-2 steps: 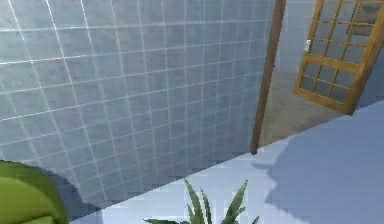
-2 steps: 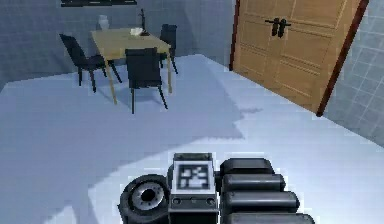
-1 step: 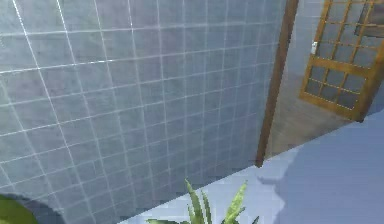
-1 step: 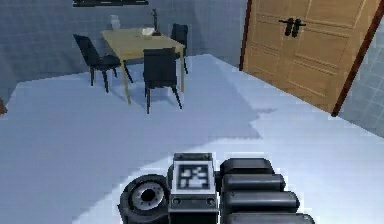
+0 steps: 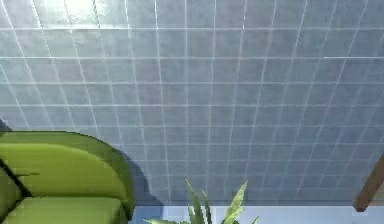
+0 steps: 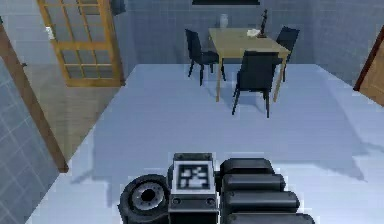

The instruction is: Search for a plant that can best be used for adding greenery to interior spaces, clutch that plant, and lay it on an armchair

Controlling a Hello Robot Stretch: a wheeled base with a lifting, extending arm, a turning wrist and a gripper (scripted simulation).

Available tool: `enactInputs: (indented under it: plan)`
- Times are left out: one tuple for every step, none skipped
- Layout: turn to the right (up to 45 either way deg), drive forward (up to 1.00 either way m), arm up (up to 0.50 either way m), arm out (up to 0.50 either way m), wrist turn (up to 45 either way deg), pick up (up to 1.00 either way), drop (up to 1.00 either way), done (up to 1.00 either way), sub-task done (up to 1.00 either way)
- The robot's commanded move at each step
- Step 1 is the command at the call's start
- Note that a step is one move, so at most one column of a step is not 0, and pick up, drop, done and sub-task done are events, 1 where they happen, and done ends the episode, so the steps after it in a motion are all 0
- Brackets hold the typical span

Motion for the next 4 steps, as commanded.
enactInputs:
  plan:
    - [0.0, 0.70, 0.00, 0.00, 0.0, 0.00, 0.00, 0.00, 0.00]
    - [-45.0, 0.00, 0.00, 0.00, 0.0, 0.00, 0.00, 0.00, 0.00]
    - [-45.0, 0.00, 0.00, 0.00, 0.0, 0.00, 0.00, 0.00, 0.00]
    - [-9.0, 0.00, 0.00, 0.00, 0.0, 0.00, 0.00, 0.00, 0.00]
